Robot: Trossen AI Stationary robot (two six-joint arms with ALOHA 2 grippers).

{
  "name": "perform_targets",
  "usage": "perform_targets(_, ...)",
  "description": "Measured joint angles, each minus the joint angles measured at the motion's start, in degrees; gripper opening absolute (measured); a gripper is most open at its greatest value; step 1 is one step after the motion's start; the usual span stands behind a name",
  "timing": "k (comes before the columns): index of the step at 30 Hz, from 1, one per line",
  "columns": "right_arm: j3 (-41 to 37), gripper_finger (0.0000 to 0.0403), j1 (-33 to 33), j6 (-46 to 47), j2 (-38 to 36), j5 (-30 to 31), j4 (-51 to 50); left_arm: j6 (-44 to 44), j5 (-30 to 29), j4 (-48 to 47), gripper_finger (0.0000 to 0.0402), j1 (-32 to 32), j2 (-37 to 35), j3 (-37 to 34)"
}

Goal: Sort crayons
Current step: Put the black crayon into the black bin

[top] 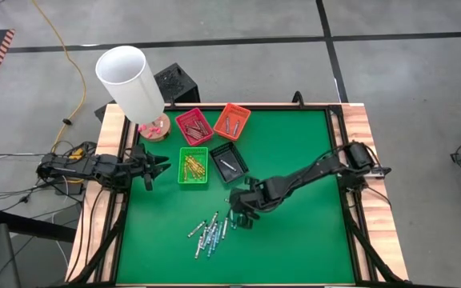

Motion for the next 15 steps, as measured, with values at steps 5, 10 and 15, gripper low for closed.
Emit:
perform_targets(5,-2.2,0.0088,-1.0,-0.4,0.3,-0.5,4.5,0.0,0.0,0.0,0.0137,0.0,0.0,0.0)
perform_targets(10,-3.6,0.0088,-1.7,-1.8,0.3,0.6,5.2,0.0,0.0,0.0,0.0137,0.0,0.0,0.0)
perform_targets(15,-3.5,0.0088,-2.9,-2.1,0.4,0.7,5.5,-0.1,0.0,0.0,0.0137,0.0,0.0,0.0)
